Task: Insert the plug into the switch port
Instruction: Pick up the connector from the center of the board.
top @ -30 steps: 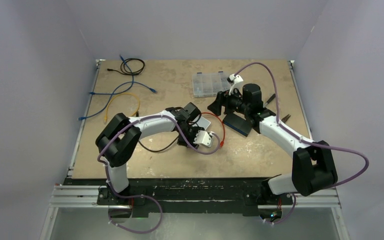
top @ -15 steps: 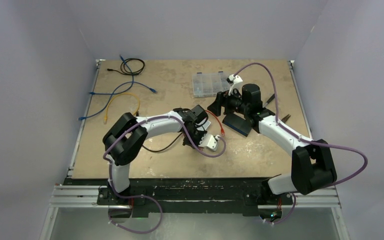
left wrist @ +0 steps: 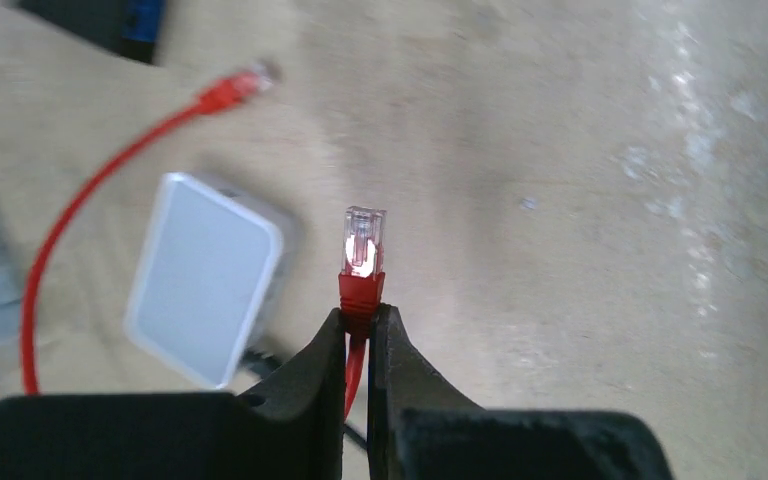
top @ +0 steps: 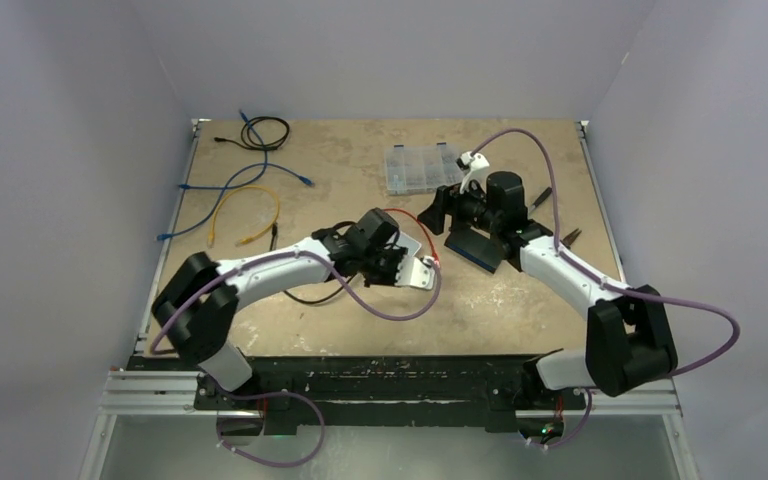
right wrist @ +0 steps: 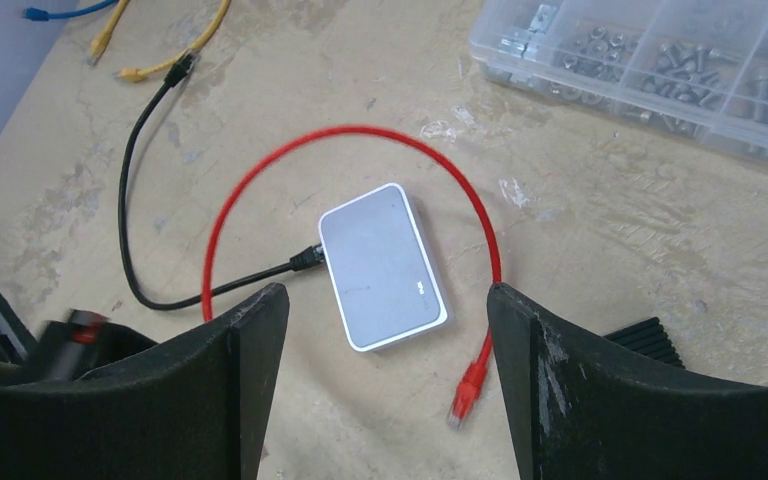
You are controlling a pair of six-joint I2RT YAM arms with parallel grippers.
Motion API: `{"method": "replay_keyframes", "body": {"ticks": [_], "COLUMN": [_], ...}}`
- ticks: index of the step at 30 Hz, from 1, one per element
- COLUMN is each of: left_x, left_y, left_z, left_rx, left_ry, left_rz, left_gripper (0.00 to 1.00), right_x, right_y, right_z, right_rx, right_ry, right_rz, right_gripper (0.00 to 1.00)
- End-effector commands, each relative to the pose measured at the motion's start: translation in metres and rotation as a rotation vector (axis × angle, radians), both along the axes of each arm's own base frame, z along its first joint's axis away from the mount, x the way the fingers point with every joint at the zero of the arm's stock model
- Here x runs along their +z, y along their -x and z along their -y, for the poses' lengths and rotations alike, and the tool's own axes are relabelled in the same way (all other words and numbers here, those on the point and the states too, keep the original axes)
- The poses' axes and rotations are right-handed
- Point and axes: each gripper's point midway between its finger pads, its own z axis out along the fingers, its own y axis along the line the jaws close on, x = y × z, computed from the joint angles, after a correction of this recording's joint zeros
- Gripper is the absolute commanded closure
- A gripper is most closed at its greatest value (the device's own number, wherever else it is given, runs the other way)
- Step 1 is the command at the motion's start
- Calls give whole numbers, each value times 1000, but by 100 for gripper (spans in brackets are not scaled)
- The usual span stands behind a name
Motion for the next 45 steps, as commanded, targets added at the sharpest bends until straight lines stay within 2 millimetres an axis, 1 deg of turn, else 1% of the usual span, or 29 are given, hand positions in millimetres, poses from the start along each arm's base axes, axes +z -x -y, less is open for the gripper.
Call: {"method": "replay_keyframes", "body": {"ticks": [1, 4, 6, 11, 13, 15, 17, 18, 20, 23, 26, 28, 30, 33, 36, 39, 41, 42, 45], "left_x": [83, 110, 129, 170, 176, 172, 163, 152, 124, 88, 64, 55, 44, 27, 14, -1, -10, -8, -15], "left_y": [-51, -77, -90, -110, -115, -112, -109, -104, -97, -86, -77, -71, -65, -55, -49, -42, -35, -38, -39], "left_z": [12, -13, -33, -86, -111, -127, -139, -141, -136, -132, -121, -110, -102, -89, -77, -62, -52, -45, -36], "left_rx": [222, 415, 536, 859, 1025, 1148, 1311, 1352, 1410, 1460, 1437, 1393, 1344, 1261, 1203, 1138, 1098, 1089, 1086], "left_ry": [251, 280, 302, 398, 436, 464, 503, 490, 486, 447, 439, 463, 462, 426, 375, 332, 317, 345, 324], "left_rz": [276, 392, 452, 524, 524, 501, 444, 401, 289, 181, 81, 26, -19, -82, -97, -119, -166, -174, -205], "left_gripper": [100, 100, 100, 100, 100, 100, 100, 100, 100, 100, 100, 100, 100, 100, 100, 100, 100, 100, 100], "right_x": [25, 30, 34, 32, 27, 23, 18, 15, 6, -7, -23, -36, -44, -57, -70, -84, -90, -94, -101], "right_y": [-6, -5, -5, -6, -7, -8, -10, -11, -14, -20, -26, -30, -34, -40, -43, -44, -42, -42, -40], "right_z": [7, 9, 10, 10, 8, 7, 6, 6, 4, 0, -3, -6, -8, -11, -15, -18, -20, -21, -23], "right_rx": [-47, -59, -64, -61, -54, -51, -48, -46, -40, -34, -29, -23, -20, -15, 1, 13, 28, 32, 39], "right_ry": [-21, -27, -30, -29, -24, -19, -15, -13, -7, 1, 6, 11, 16, 26, 28, 28, 24, 23, 22], "right_rz": [93, 116, 128, 124, 109, 101, 91, 84, 65, 39, 6, -24, -40, -58, -79, -111, -129, -138, -158], "right_gripper": [25, 25, 25, 25, 25, 25, 25, 25, 25, 25, 25, 25, 25, 25, 25, 25, 26, 26, 27]}}
